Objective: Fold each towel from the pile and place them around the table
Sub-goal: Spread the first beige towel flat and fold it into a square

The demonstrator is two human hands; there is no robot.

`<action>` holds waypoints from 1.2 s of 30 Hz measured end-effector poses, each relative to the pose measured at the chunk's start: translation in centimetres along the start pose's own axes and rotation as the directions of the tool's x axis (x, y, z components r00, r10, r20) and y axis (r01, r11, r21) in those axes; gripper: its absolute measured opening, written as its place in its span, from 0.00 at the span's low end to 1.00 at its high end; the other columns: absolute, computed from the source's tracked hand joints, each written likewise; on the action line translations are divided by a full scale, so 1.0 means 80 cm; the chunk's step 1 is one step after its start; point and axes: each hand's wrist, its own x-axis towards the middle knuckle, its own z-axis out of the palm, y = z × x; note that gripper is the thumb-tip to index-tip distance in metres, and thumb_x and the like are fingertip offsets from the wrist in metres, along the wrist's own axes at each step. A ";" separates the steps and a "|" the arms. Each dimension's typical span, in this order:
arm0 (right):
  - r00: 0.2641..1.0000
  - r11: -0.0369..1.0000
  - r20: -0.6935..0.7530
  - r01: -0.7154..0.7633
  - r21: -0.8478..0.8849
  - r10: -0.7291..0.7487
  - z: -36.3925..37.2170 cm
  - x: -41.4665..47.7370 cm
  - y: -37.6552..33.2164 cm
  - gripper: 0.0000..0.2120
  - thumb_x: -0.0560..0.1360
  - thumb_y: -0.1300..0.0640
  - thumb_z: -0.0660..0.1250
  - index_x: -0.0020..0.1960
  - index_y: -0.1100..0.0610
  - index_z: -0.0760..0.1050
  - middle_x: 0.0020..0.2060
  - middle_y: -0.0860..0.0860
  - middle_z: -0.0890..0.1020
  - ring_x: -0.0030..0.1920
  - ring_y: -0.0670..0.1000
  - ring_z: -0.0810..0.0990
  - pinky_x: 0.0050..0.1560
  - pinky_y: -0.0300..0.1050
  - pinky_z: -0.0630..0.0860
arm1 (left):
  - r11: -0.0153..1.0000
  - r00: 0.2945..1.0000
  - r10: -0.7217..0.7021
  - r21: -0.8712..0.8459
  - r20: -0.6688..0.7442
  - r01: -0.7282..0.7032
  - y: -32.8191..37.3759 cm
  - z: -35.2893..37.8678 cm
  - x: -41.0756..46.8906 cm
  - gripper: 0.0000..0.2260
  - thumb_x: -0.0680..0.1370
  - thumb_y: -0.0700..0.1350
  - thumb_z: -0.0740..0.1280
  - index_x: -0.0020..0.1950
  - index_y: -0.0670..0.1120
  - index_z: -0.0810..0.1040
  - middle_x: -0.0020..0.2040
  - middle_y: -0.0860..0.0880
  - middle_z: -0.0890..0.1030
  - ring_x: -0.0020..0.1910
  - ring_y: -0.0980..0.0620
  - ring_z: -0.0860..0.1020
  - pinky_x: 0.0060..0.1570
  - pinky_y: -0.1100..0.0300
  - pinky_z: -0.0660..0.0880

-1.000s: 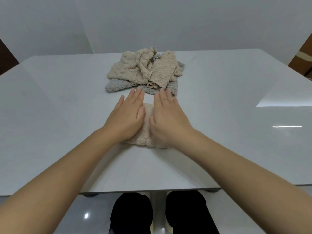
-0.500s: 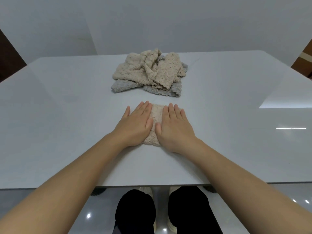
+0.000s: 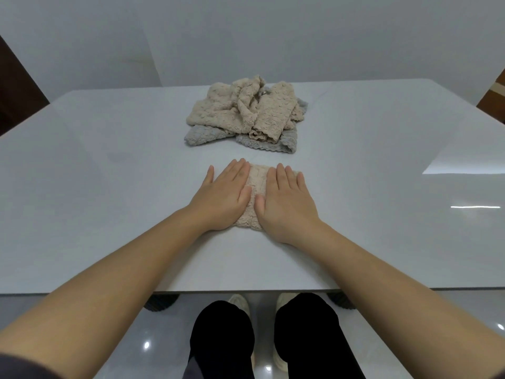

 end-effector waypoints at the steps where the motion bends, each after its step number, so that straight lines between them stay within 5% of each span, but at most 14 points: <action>1: 1.000 1.000 0.019 0.003 -0.013 -0.002 -0.002 0.001 0.000 0.32 0.82 0.46 0.45 0.79 0.65 0.43 0.78 0.61 0.46 0.79 0.58 0.43 0.76 0.55 0.37 | 1.000 1.000 0.002 0.009 -0.007 -0.002 0.000 0.000 0.000 0.26 0.84 0.50 0.45 0.80 0.45 0.44 0.80 0.51 0.44 0.78 0.57 0.42 0.76 0.47 0.39; 5: 0.996 0.998 0.081 0.035 -0.043 -0.031 -0.025 0.008 0.009 0.32 0.82 0.43 0.42 0.79 0.61 0.44 0.79 0.59 0.49 0.79 0.57 0.46 0.76 0.59 0.36 | 0.999 0.997 0.014 -0.037 -0.073 -0.016 -0.002 -0.002 0.002 0.26 0.84 0.50 0.46 0.80 0.44 0.43 0.80 0.49 0.46 0.78 0.55 0.44 0.76 0.50 0.40; 9: 0.969 0.969 0.005 0.248 0.012 -0.248 -0.046 0.023 0.024 0.29 0.83 0.48 0.44 0.80 0.59 0.45 0.79 0.55 0.48 0.79 0.52 0.44 0.77 0.51 0.39 | 0.993 0.960 0.115 -0.010 -0.256 -0.122 -0.014 -0.012 0.008 0.28 0.83 0.50 0.50 0.80 0.42 0.45 0.80 0.44 0.47 0.79 0.51 0.45 0.77 0.53 0.45; 13: 0.922 0.926 0.094 0.378 0.000 -0.376 -0.038 0.027 0.041 0.27 0.84 0.50 0.45 0.80 0.57 0.48 0.79 0.53 0.50 0.79 0.50 0.48 0.78 0.46 0.45 | 0.989 0.887 -0.003 0.129 -0.462 0.070 -0.018 -0.032 0.007 0.31 0.79 0.50 0.47 0.79 0.38 0.48 0.79 0.38 0.49 0.79 0.44 0.47 0.77 0.48 0.47; 18: 0.915 0.916 0.049 0.398 0.048 -0.400 -0.044 0.047 0.048 0.26 0.84 0.52 0.47 0.80 0.56 0.49 0.79 0.52 0.50 0.79 0.49 0.48 0.77 0.45 0.47 | 0.982 0.935 -0.185 -0.036 -0.304 0.183 0.047 -0.018 -0.026 0.30 0.81 0.51 0.44 0.79 0.38 0.42 0.79 0.40 0.41 0.78 0.47 0.40 0.76 0.52 0.39; 22: 0.851 0.864 0.150 0.495 0.094 -0.504 -0.040 0.061 0.062 0.26 0.84 0.52 0.47 0.80 0.55 0.45 0.79 0.49 0.45 0.78 0.47 0.41 0.77 0.46 0.41 | 0.955 0.943 -0.295 -0.039 -0.151 0.293 0.064 0.010 -0.028 0.31 0.83 0.54 0.46 0.78 0.37 0.40 0.79 0.40 0.40 0.78 0.46 0.39 0.76 0.52 0.39; 30: 0.863 0.874 0.145 0.464 0.148 -0.483 -0.035 0.057 0.066 0.27 0.84 0.50 0.50 0.80 0.53 0.46 0.79 0.47 0.46 0.78 0.47 0.43 0.78 0.48 0.42 | 0.954 0.938 -0.300 -0.041 -0.173 0.297 0.059 0.010 -0.035 0.33 0.82 0.59 0.46 0.79 0.42 0.40 0.80 0.42 0.42 0.79 0.47 0.41 0.76 0.49 0.40; 34: 0.926 0.886 0.043 0.344 0.312 -0.374 -0.053 0.061 0.071 0.27 0.82 0.50 0.58 0.79 0.50 0.55 0.79 0.49 0.55 0.78 0.48 0.54 0.74 0.41 0.49 | 0.893 0.840 -0.431 -0.290 -0.329 0.345 0.037 -0.014 -0.077 0.32 0.80 0.58 0.56 0.79 0.44 0.50 0.75 0.45 0.63 0.73 0.46 0.62 0.68 0.49 0.64; 36: 0.940 0.898 0.025 0.317 0.304 -0.341 -0.059 0.059 0.071 0.26 0.82 0.49 0.59 0.78 0.51 0.57 0.78 0.49 0.59 0.76 0.50 0.58 0.72 0.41 0.53 | 0.772 0.806 -0.551 -0.500 -0.218 0.393 0.025 -0.027 -0.090 0.27 0.79 0.53 0.60 0.75 0.45 0.58 0.60 0.48 0.76 0.59 0.47 0.75 0.58 0.49 0.73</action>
